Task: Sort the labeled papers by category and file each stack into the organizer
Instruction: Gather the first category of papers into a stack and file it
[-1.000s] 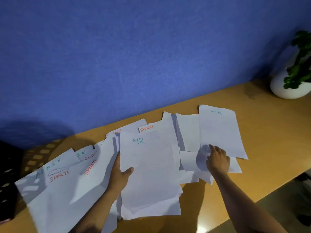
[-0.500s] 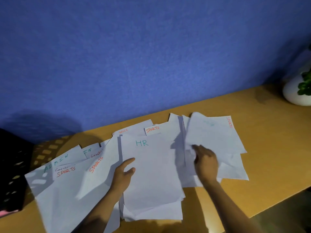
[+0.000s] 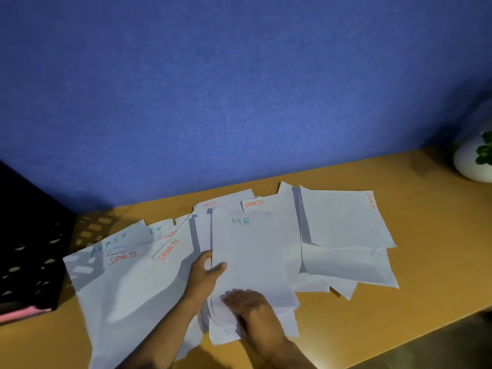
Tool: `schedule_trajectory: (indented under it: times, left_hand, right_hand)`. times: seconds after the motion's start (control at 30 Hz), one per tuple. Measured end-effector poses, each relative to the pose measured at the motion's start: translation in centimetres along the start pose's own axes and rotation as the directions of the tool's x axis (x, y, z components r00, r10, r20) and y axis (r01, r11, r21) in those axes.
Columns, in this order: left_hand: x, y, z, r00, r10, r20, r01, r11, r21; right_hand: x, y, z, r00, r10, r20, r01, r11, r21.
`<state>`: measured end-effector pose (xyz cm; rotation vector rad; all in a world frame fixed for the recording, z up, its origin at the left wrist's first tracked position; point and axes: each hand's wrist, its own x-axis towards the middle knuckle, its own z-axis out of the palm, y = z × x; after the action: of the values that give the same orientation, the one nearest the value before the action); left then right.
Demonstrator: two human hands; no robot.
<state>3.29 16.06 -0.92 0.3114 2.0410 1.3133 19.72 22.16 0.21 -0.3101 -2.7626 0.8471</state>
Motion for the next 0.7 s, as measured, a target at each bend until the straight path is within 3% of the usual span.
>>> schedule_trajectory:
  times: [0.1,0.13,0.2,0.27,0.3,0.37,0.4,0.43,0.47,0.5,0.6,0.7]
  left_hand:
    - [-0.7,-0.6,-0.9,0.998,0.060,-0.030,-0.058,0.997,0.056]
    - [-1.0,-0.7,-1.3,0.995,0.094,-0.040,-0.092,0.994,0.054]
    - [-1.6,-0.8,-2.2,0.987,0.157,-0.014,-0.157,0.987,0.030]
    - [-2.2,-0.8,-3.6,0.977,0.210,0.025,-0.210,0.977,0.029]
    - [-2.6,-0.4,-4.4,0.972,0.231,0.034,-0.232,0.973,0.021]
    - [-3.7,0.6,-6.0,0.963,0.264,0.057,-0.264,0.965,-0.004]
    - [-4.1,1.0,-6.7,0.956,0.282,0.080,-0.282,0.959,-0.015]
    - [-4.5,1.5,-7.4,0.948,0.300,0.105,-0.300,0.954,-0.012]
    - [-5.0,1.9,-8.0,0.942,0.311,0.122,-0.314,0.949,0.005]
    - [-5.4,2.4,-8.4,0.939,0.319,0.127,-0.325,0.945,0.031]
    - [-6.5,3.6,-9.2,0.927,0.369,0.075,-0.375,0.919,0.118]
    - [-7.1,4.8,-9.4,0.901,0.434,-0.010,-0.427,0.889,0.167]
  right_hand:
    - [-0.4,-0.4,-0.8,0.986,0.112,0.127,-0.142,0.956,0.258]
    - [-0.4,-0.6,-1.3,0.977,0.182,0.111,-0.209,0.918,0.336]
    - [-0.4,0.0,-1.9,0.918,0.393,-0.056,-0.322,0.820,0.472]
    - [-0.1,1.4,-2.6,0.754,0.620,-0.218,-0.476,0.744,0.469]
    - [0.1,2.3,-3.0,0.656,0.718,-0.231,-0.564,0.670,0.482]
    - [0.4,3.8,-4.0,0.530,0.846,-0.054,-0.621,0.431,0.655]
    - [0.5,4.4,-4.4,0.539,0.837,0.093,-0.566,0.279,0.776]
    - [0.4,4.9,-4.5,0.590,0.774,0.229,-0.494,0.122,0.861]
    - [0.3,5.1,-4.8,0.660,0.688,0.302,-0.446,0.036,0.894]
    - [0.2,5.0,-4.8,0.725,0.609,0.323,-0.428,0.030,0.903]
    - [1.0,3.6,-5.2,0.824,0.514,0.237,-0.364,0.160,0.917]
    - [2.5,1.3,-5.9,0.816,0.573,0.083,-0.325,0.334,0.885]
